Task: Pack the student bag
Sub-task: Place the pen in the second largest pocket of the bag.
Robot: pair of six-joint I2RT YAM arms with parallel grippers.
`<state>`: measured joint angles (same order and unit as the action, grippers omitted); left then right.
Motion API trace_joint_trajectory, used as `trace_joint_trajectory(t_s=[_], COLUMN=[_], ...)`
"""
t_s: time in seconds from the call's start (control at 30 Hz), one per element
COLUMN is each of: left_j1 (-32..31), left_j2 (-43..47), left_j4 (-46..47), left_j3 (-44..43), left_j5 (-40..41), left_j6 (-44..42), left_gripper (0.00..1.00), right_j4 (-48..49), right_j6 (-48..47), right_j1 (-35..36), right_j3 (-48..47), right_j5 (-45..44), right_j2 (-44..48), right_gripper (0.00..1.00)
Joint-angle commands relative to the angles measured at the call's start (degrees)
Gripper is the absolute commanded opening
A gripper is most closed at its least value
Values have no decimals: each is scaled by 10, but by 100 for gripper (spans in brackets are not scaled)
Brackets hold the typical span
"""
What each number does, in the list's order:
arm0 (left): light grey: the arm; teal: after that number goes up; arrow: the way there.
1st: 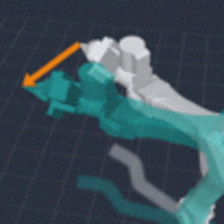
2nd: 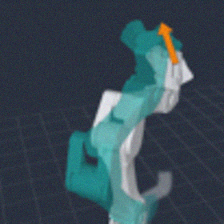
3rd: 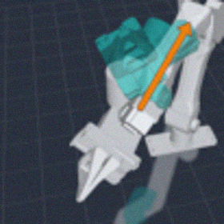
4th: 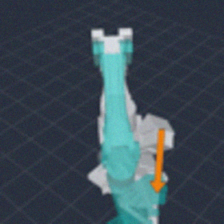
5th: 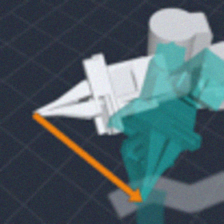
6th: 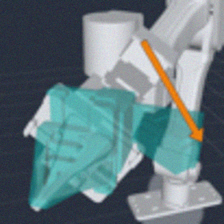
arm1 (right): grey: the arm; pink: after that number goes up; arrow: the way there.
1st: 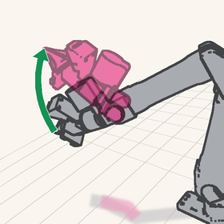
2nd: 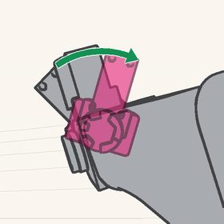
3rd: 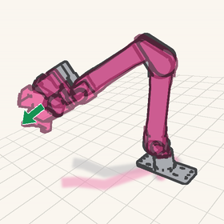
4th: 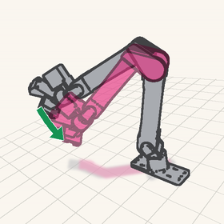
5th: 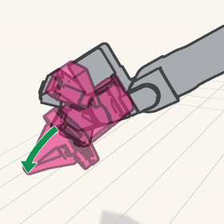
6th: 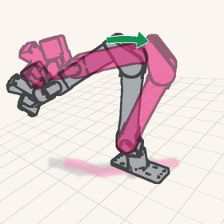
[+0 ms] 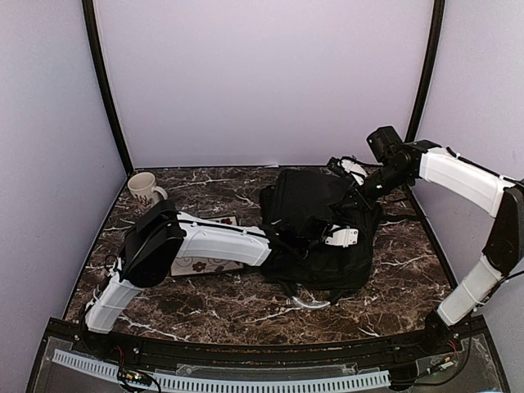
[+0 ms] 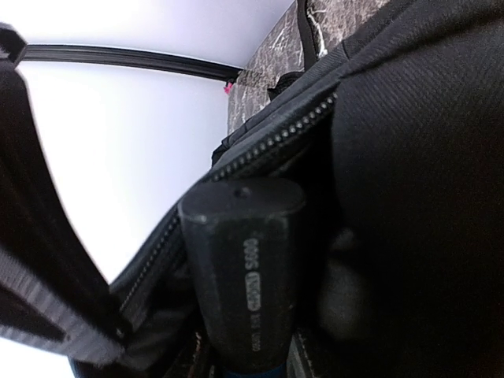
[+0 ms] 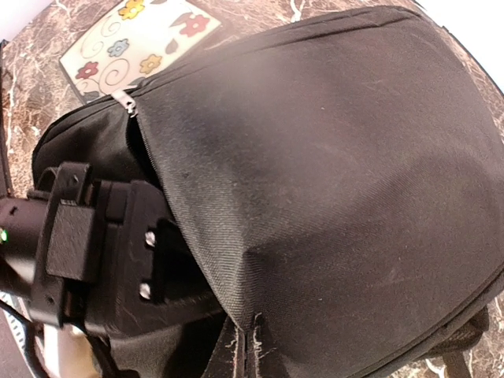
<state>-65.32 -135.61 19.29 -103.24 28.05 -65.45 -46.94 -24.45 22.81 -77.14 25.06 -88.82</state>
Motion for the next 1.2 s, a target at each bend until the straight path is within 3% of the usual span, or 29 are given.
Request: trace_joint_trajectory(t_s=[0.0, 0.1, 0.17, 0.23, 0.47, 0.7, 0.97, 1.03, 1.17], left_j1=[21, 29, 30, 29, 23, -8, -84, -98, -104], left_j2=[-30, -44, -46, -44, -11, 60, 171, 205, 298], left_j4=[64, 59, 62, 58, 51, 94, 74, 70, 15], left_j3=[-49, -76, -81, -81, -67, 8, 99, 132, 218], left_j5=[40, 48, 52, 55, 69, 76, 59, 67, 69], left_j6=[-57, -40, -33, -28, 4, -5, 59, 88, 233], left_gripper=[1, 6, 21, 29, 43, 46, 47, 47, 47], right_j4=[27, 28, 29, 30, 34, 41, 52, 54, 58], right_j6=[9, 9, 8, 7, 6, 7, -5, -12, -39], right_j1=[6, 7, 7, 7, 7, 7, 1, 1, 1], right_j3=[-30, -27, -23, -20, -15, -11, -2, 5, 35], right_j5=[35, 33, 31, 29, 28, 12, -31, -38, -46], right_j2=[6, 11, 13, 14, 13, 16, 12, 12, 15], right_gripper=[0, 0, 0, 0, 0, 0, 0, 0, 0])
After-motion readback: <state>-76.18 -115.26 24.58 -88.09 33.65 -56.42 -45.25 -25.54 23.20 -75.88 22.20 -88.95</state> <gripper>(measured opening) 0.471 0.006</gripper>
